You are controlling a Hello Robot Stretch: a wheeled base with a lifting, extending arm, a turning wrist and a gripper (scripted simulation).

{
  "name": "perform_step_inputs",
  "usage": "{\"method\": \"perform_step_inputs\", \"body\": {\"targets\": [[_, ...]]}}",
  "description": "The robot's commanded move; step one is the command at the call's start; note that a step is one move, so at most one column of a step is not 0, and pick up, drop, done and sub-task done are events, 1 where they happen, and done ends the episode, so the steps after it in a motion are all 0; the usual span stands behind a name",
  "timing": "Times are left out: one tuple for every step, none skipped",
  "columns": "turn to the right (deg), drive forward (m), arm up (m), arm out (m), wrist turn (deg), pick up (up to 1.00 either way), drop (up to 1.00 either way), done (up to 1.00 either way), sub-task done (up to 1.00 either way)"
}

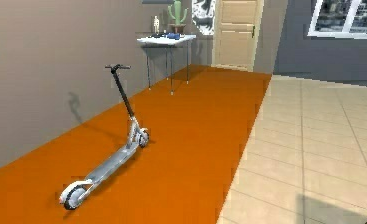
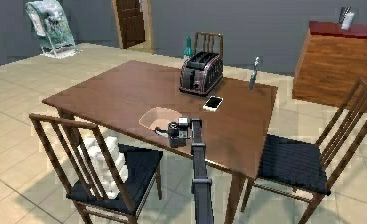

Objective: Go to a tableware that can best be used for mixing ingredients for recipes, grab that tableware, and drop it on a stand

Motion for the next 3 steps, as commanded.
{"method": "perform_step_inputs", "body": {"targets": [[0.0, 0.0, 0.0, 0.0, 0.0, 1.0, 0.0, 0.0, 0.0], [0.0, 0.0, 0.1, 0.0, 0.0, 0.0, 0.0, 0.0, 0.0], [0.0, 0.0, 0.2, 0.0, 0.0, 0.0, 0.0, 0.0, 0.0]]}}
